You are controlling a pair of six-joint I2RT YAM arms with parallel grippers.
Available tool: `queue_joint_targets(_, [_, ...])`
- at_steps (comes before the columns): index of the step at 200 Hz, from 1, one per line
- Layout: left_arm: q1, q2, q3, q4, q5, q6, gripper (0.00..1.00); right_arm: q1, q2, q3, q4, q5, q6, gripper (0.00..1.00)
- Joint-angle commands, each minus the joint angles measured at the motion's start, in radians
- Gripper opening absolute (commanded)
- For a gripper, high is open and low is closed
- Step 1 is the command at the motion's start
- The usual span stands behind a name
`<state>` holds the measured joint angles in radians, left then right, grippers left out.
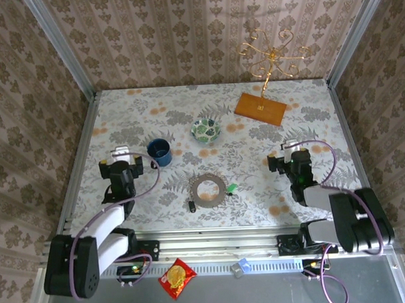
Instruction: Put the keys on the keyring
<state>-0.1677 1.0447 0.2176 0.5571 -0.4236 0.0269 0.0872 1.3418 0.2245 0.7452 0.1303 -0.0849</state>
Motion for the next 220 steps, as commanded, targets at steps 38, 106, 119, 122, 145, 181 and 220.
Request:
queue_joint_targets(38, [0.038, 0.216, 0.018, 0.331, 0.137, 0.041, 1.0, -0.017, 0.181, 0.098, 0.257, -0.046, 0.055, 1.0])
queue_joint_targets(106, [0.047, 0.549, 0.033, 0.683, 0.189, 0.097, 1.0, -0.069, 0.188, 0.187, 0.099, -0.075, 0.112, 1.0])
queue_joint_targets(119, [0.063, 0.523, 0.077, 0.561, 0.188, 0.063, 1.0, -0.069, 0.188, 0.187, 0.099, -0.076, 0.113, 1.0])
queue_joint_targets(122, [0.065, 0.53, 0.087, 0.558, 0.178, 0.065, 1.0, -0.07, 0.187, 0.187, 0.098, -0.075, 0.112, 1.0])
queue_joint_targets(145, [0.071, 0.528, 0.132, 0.473, 0.161, 0.055, 1.0, -0.07, 0.188, 0.187, 0.098, -0.077, 0.112, 1.0])
queue_joint_targets(181, [0.071, 0.526, 0.134, 0.465, 0.161, 0.053, 1.0, -0.07, 0.19, 0.189, 0.097, -0.078, 0.114, 1.0])
queue_joint_targets(220, [0.105, 0.52, 0.161, 0.4, 0.237, 0.035, 1.0, -0.07, 0.189, 0.188, 0.097, -0.077, 0.115, 1.0])
